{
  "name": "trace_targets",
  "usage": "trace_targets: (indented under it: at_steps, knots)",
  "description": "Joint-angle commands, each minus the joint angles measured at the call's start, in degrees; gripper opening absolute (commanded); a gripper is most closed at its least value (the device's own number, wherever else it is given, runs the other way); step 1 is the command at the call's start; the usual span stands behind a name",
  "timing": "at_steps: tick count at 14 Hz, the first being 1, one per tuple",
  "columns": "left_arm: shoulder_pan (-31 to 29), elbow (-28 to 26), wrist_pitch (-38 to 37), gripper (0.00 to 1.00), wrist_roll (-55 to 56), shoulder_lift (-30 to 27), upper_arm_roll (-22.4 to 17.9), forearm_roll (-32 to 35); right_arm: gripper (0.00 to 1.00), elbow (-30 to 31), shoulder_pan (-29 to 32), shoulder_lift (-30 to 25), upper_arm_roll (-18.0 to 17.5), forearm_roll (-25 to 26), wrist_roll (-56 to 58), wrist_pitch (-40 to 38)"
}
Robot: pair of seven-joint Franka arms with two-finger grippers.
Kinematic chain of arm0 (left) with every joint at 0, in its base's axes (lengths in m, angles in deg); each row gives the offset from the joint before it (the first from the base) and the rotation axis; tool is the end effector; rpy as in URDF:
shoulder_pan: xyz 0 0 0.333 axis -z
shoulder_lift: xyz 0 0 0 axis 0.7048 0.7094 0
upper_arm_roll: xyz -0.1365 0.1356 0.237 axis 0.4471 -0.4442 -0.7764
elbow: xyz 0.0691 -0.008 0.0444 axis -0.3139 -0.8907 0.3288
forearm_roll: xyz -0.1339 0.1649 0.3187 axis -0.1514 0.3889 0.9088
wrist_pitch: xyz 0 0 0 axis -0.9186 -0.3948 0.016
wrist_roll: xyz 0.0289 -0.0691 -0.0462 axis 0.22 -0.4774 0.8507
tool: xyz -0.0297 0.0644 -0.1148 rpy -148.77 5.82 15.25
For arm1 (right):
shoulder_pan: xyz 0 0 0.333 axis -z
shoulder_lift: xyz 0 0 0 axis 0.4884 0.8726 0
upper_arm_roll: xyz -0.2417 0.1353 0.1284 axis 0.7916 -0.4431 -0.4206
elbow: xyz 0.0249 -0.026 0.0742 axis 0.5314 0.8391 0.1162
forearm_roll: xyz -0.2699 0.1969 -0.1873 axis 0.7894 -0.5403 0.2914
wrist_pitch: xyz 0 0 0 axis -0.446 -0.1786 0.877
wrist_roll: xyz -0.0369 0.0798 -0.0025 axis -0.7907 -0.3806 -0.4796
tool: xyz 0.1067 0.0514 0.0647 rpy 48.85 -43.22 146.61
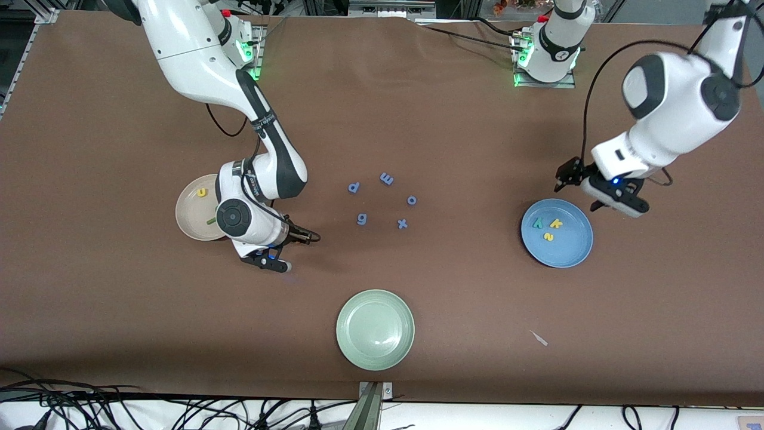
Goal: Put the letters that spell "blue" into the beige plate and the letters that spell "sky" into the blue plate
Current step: 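Put the e on the white plate while the left gripper returns to rest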
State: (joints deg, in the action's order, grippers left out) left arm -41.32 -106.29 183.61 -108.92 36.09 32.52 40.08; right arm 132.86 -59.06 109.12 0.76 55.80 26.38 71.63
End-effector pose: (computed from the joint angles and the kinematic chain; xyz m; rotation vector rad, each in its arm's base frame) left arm 0.5244 -0.0510 0.3864 2.9340 -0.7123 0.1728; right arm 0.6116 0.2699 0.1504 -3.0316 0.3922 0.2356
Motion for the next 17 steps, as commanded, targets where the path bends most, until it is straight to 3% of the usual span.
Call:
trace_targets:
  at_steps: [1, 4, 7, 11, 16, 17]
  knots:
    - [0.5, 2.9, -10.6, 1.00, 5.9, -8.5, -0.2, 9.6, 0.00, -1.4, 1.0, -1.5, 0.6, 0.0, 1.9, -6.0]
    - [0.9, 16.6, -28.9, 1.00, 7.5, -8.2, -0.2, 11.3, 0.00, -0.6, 1.0, -5.7, 5.8, 0.6, 11.3, -17.1]
    - [1.0, 23.2, -36.3, 1.00, 7.6, -8.2, -0.2, 14.5, 0.00, 3.5, 0.9, -9.6, 10.1, 0.9, 19.6, -20.9]
    - [1.5, 26.5, -40.3, 1.00, 18.0, -7.0, -0.9, 14.1, 0.00, 11.9, 0.9, -13.0, 12.4, 1.1, 21.2, -20.4]
    - [0.6, 27.2, -40.3, 1.00, 18.7, -5.2, -0.8, 12.5, 0.00, 16.3, 0.9, -13.3, 15.3, 1.4, 21.9, -19.5]
    - [0.6, 27.2, -40.3, 1.00, 18.7, -5.2, -0.8, 12.1, 0.34, 16.2, 0.9, -13.2, 15.8, 1.4, 21.9, -19.6]
